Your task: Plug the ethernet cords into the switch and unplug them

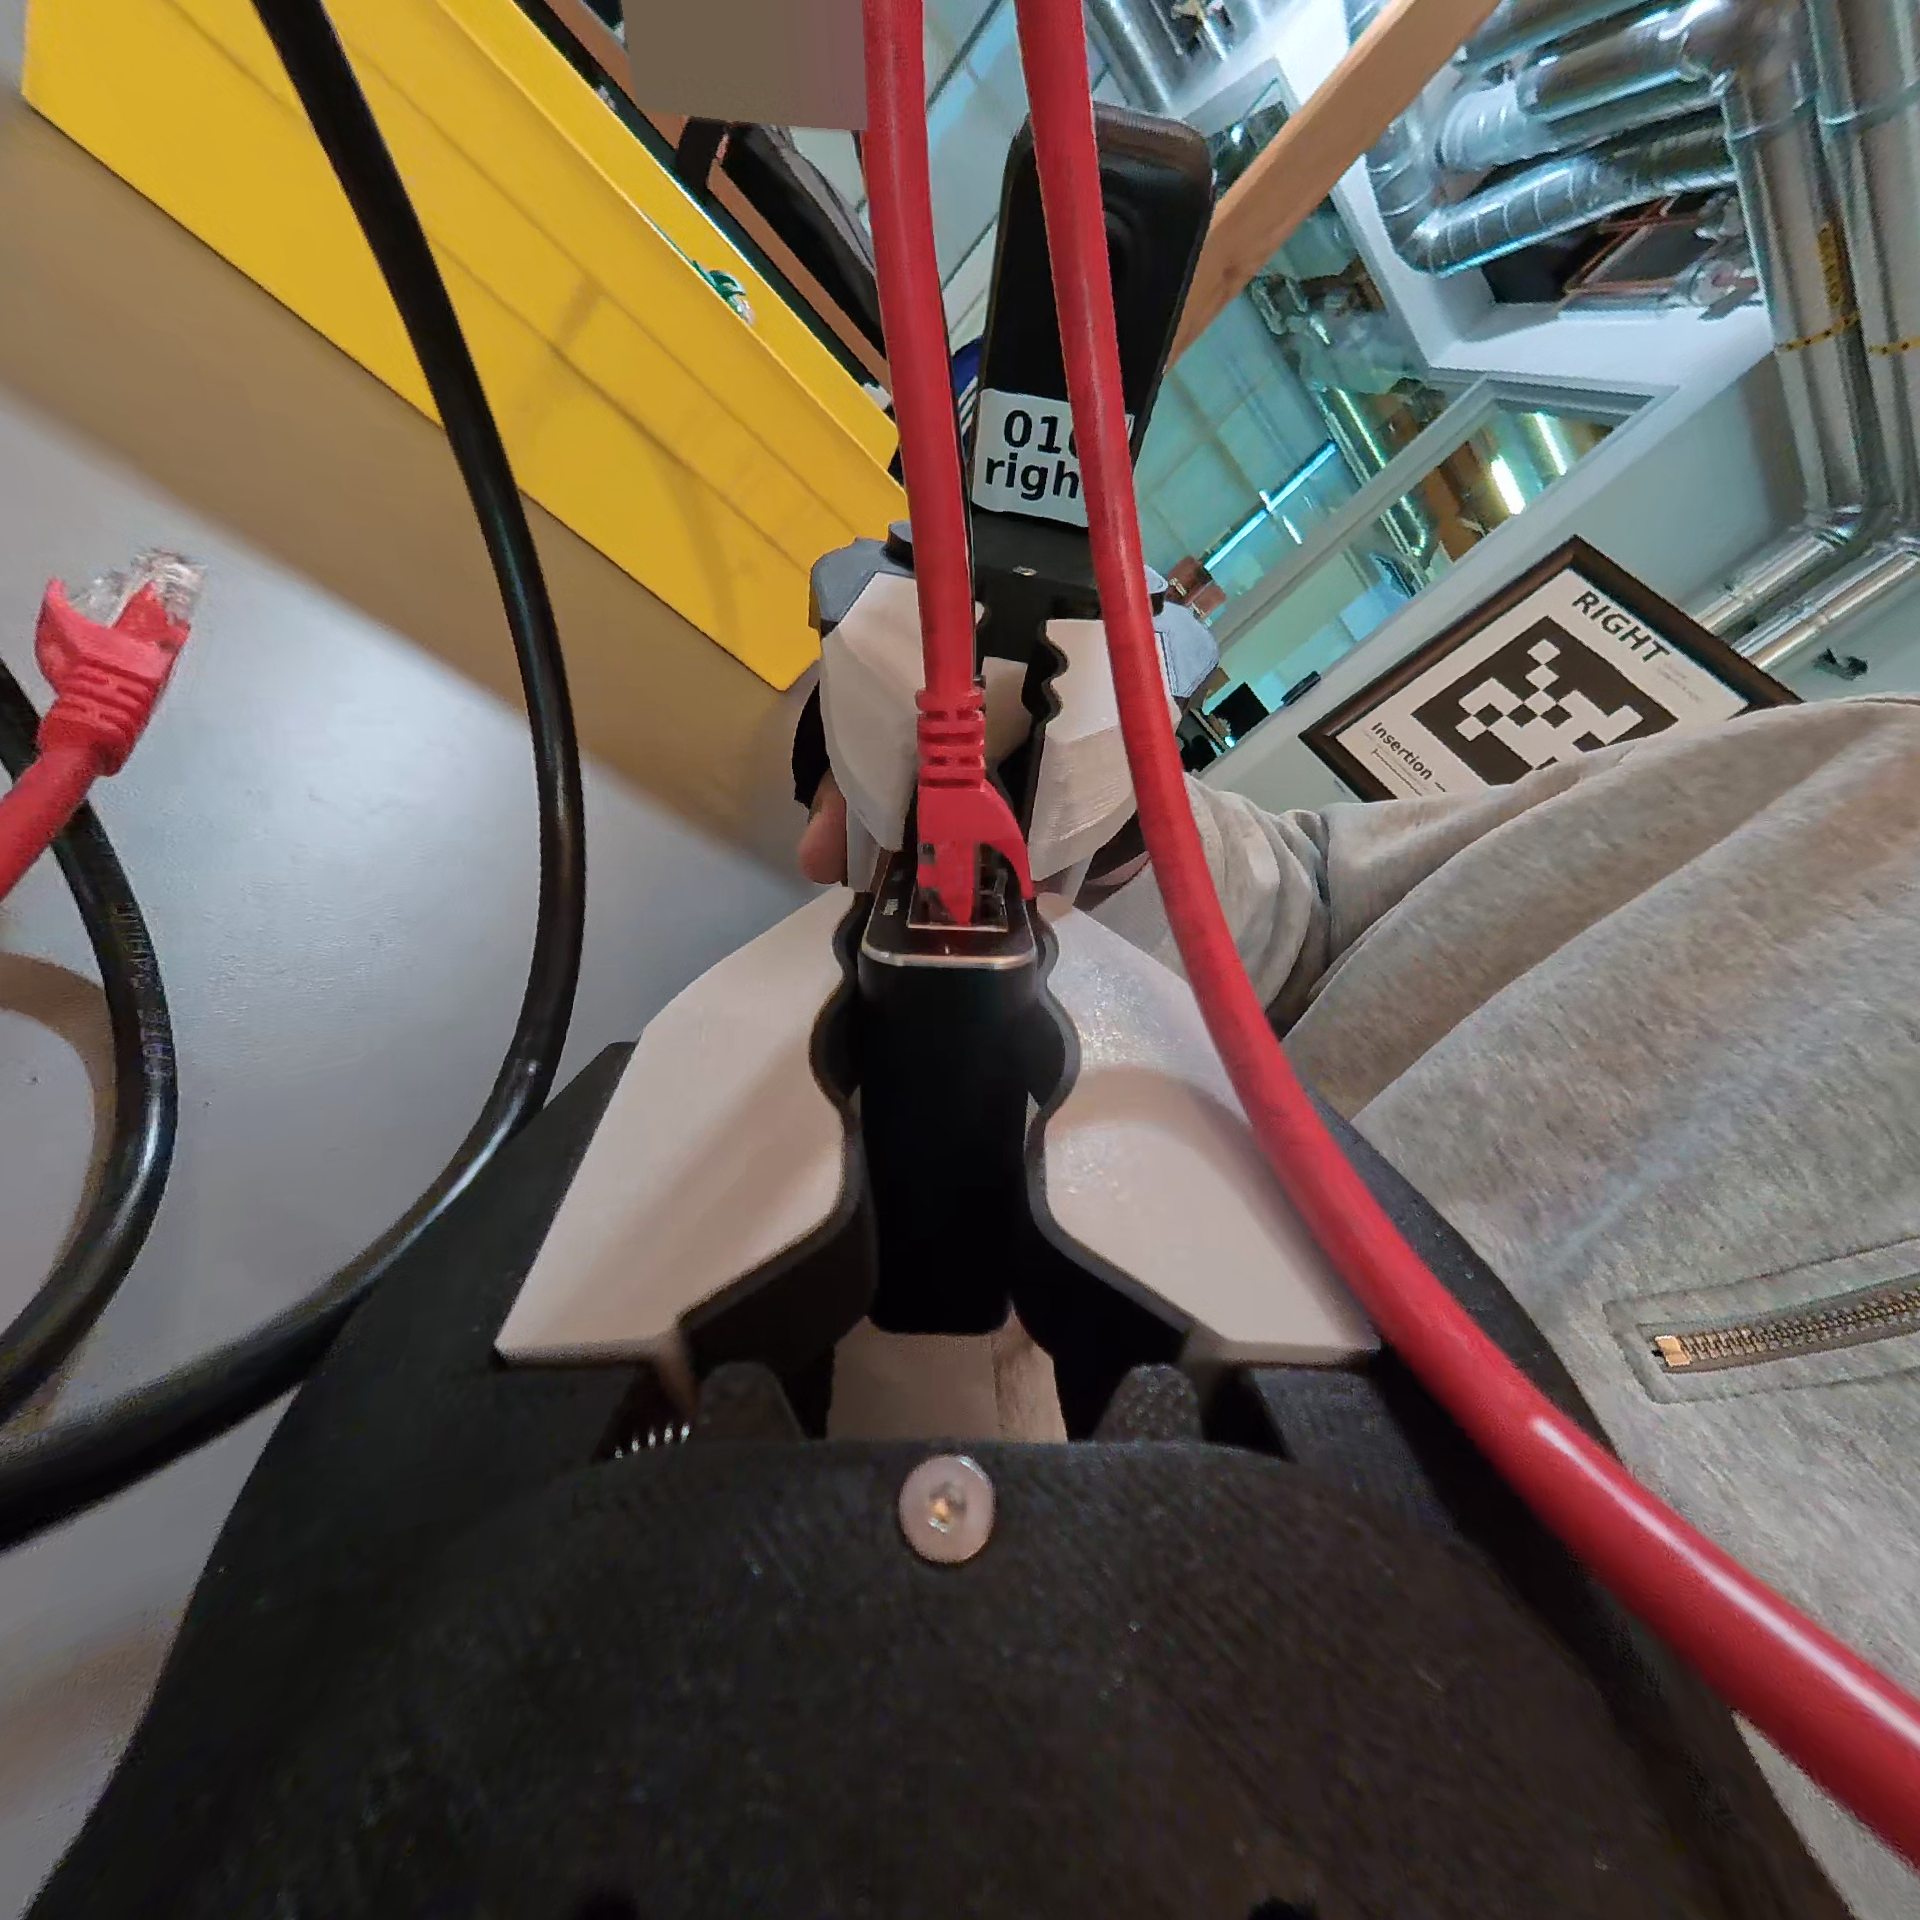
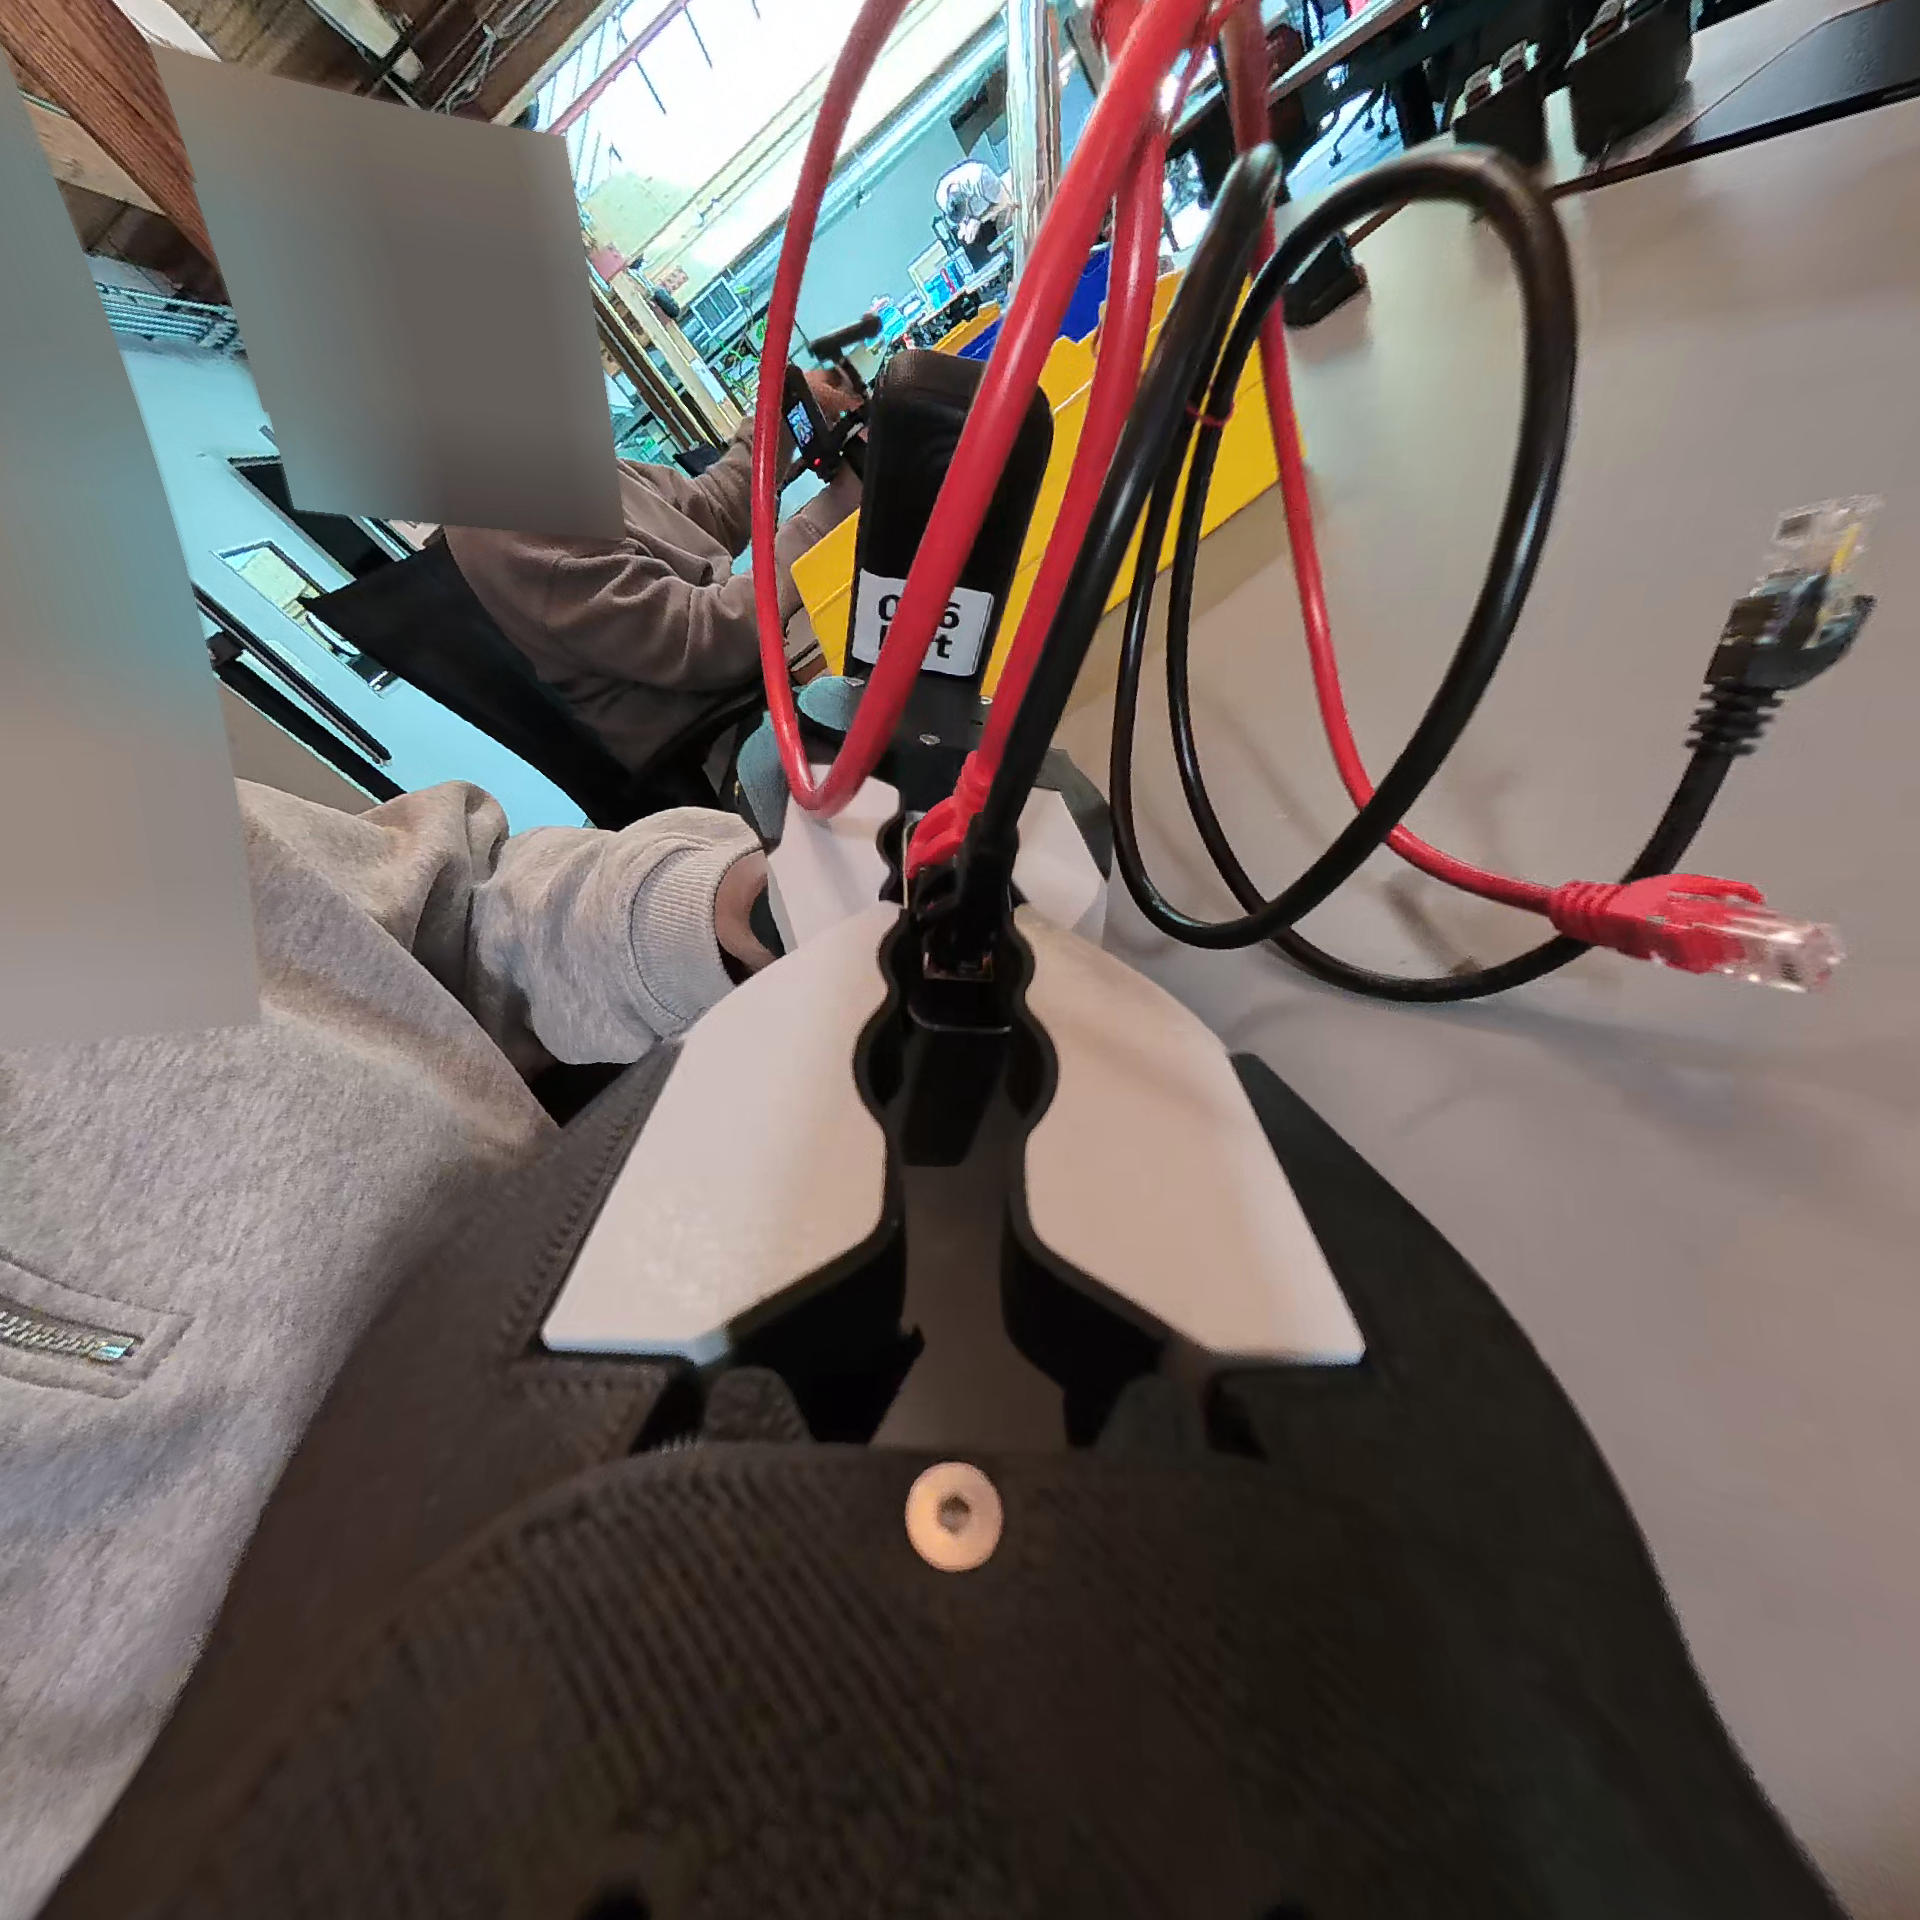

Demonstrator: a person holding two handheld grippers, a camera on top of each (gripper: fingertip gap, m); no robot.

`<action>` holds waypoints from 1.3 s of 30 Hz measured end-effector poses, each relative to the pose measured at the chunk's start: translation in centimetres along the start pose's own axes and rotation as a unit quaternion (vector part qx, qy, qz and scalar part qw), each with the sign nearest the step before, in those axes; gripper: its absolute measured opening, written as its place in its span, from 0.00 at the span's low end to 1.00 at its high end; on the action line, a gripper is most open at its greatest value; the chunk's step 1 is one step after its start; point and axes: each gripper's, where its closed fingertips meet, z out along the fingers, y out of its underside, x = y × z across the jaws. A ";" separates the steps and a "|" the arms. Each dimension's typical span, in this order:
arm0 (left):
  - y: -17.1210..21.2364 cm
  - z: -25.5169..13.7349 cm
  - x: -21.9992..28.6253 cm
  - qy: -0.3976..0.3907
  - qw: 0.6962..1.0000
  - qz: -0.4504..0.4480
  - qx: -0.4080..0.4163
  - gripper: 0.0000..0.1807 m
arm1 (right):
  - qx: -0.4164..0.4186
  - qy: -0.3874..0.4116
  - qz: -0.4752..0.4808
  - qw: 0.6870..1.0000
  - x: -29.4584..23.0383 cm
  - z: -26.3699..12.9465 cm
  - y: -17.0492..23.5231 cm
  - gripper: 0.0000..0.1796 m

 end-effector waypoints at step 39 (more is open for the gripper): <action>-1.0 -0.9 -0.6 -0.003 0.999 -0.013 0.040 0.15 | 0.099 0.156 -0.269 0.945 0.3 -3.0 -4.1 0.00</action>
